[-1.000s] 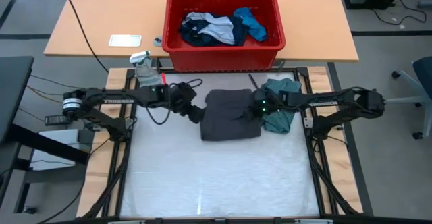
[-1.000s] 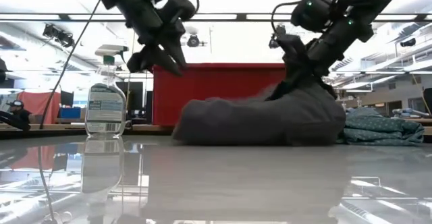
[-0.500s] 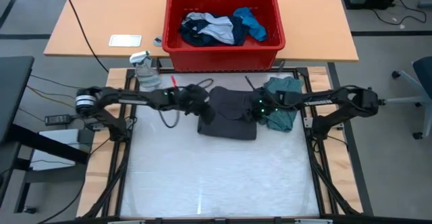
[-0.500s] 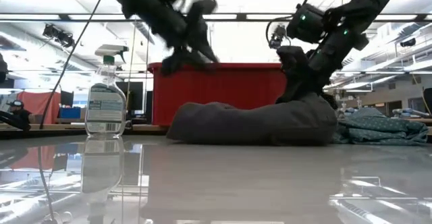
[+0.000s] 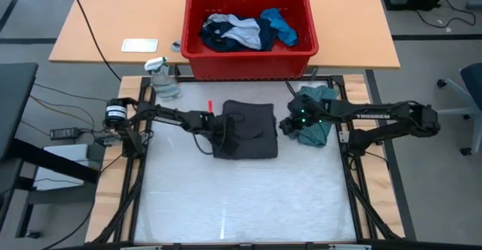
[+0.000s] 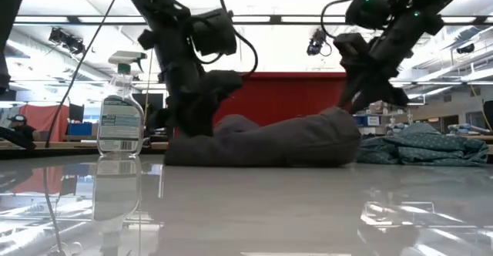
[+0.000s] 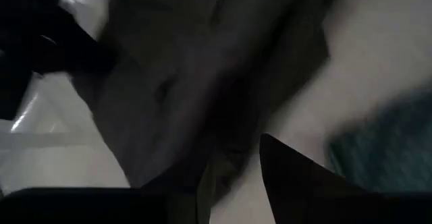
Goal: Fold laundry
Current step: Fold the gray shorts
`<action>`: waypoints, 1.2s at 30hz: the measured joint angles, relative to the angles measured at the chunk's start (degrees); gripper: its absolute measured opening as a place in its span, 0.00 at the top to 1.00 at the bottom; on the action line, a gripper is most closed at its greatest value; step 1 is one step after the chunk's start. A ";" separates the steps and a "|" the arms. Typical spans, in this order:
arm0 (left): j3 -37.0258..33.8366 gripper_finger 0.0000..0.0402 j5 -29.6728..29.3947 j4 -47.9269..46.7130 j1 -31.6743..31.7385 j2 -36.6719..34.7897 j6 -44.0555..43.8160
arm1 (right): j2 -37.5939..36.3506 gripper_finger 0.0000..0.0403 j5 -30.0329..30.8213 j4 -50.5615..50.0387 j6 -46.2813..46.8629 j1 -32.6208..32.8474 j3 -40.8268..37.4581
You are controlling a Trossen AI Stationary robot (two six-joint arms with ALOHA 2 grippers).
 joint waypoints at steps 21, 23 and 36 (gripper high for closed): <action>-0.22 0.88 -12.20 -27.81 -11.87 -21.64 -16.89 | 36.72 0.80 -0.35 37.92 -10.83 7.31 5.51; -0.22 0.88 -14.25 -30.44 -12.74 -25.06 -18.00 | 40.04 0.80 -2.29 37.71 -11.22 7.89 9.35; -0.20 0.88 -21.65 -35.23 -13.67 -35.94 -17.17 | 38.38 0.81 -1.28 -3.64 -27.23 9.61 32.98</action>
